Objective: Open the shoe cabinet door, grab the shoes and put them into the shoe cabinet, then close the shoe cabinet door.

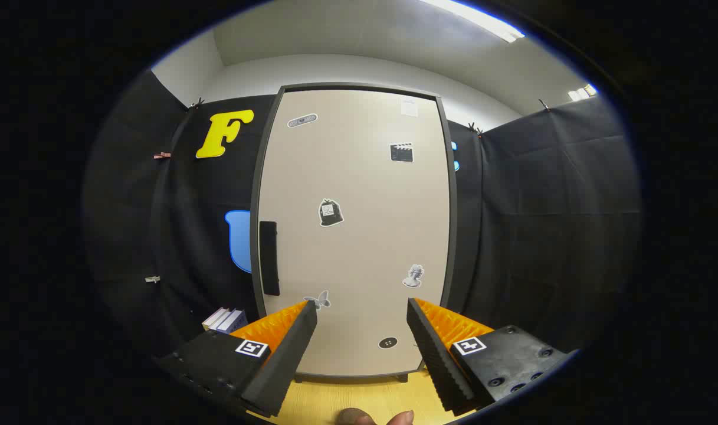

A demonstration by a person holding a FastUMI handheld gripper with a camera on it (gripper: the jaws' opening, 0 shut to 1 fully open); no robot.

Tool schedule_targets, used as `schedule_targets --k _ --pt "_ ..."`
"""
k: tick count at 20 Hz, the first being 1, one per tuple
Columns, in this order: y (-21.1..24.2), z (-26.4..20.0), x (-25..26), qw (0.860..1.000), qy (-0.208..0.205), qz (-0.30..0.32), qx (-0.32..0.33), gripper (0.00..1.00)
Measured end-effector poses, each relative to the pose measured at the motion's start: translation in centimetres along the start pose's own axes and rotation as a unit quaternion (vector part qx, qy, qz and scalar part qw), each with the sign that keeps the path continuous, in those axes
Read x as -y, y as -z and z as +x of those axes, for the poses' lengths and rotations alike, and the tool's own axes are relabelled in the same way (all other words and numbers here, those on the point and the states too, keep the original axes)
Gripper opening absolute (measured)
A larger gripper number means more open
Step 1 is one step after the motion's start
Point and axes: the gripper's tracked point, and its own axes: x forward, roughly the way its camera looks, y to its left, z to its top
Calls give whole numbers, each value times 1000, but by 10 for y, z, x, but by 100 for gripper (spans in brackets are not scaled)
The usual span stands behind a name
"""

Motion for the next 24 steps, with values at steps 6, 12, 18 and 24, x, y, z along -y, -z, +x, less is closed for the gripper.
schedule_targets --k 6,12,18,24 --pt "-8 13 -36 1000 -21 11 3 98" --pt "-5 30 -69 999 -36 14 2 98" --pt "11 61 -99 999 -50 13 -7 97" --pt "36 115 -107 1000 -19 -5 -13 98"
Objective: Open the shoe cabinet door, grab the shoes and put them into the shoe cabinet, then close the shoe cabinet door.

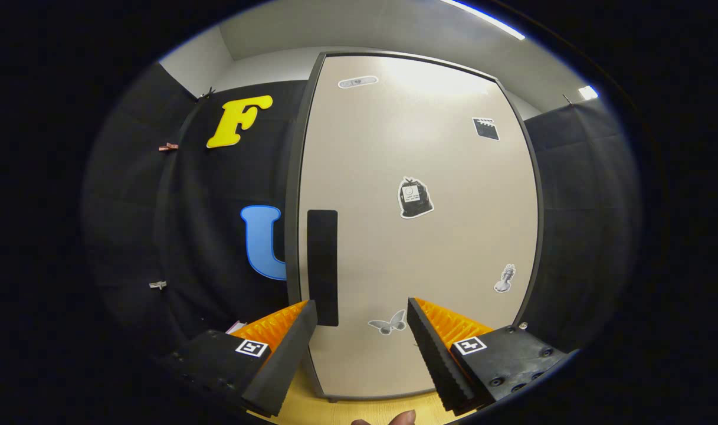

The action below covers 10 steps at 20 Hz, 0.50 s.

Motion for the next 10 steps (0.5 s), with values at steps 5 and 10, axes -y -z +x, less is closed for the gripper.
schedule_targets --k 5,10 --pt "11 15 -15 1000 -7 6 6 90" --pt "22 18 -33 1000 -18 20 -15 78"
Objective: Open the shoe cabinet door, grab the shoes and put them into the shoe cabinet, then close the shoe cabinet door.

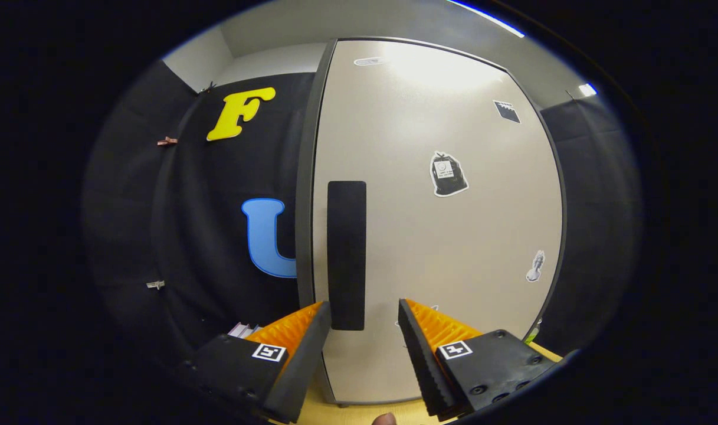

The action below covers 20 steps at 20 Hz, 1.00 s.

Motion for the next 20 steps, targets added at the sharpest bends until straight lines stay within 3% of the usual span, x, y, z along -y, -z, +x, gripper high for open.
schedule_targets --k 2,5,12,13,20 --pt "9 7 -2 1000 2 8 -20 79" --pt "9 10 -2 1000 7 23 -20 60" --pt "-16 26 -7 1000 22 -1 -4 59" --pt "-17 28 -6 1000 25 -1 -2 39" --pt "-16 18 -8 1000 -9 -11 -20 20"
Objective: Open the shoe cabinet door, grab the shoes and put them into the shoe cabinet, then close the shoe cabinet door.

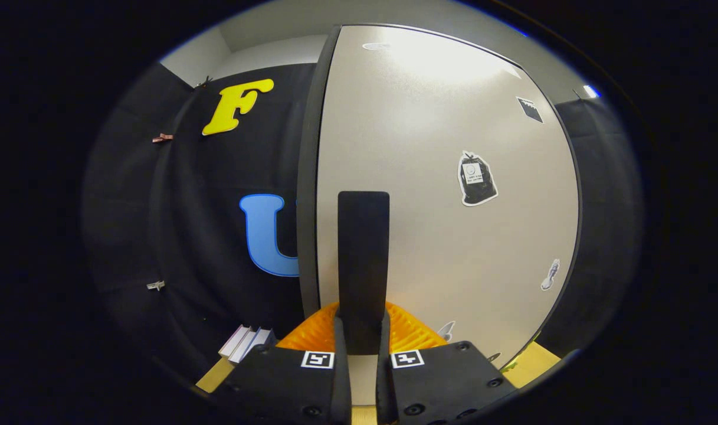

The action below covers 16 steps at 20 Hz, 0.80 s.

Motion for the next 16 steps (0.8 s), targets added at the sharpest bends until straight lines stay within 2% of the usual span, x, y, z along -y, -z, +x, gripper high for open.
schedule_targets --k 7,16 --pt "-1 -70 13 998 -66 17 -8 20" --pt "-5 -130 42 994 -102 20 -17 20"
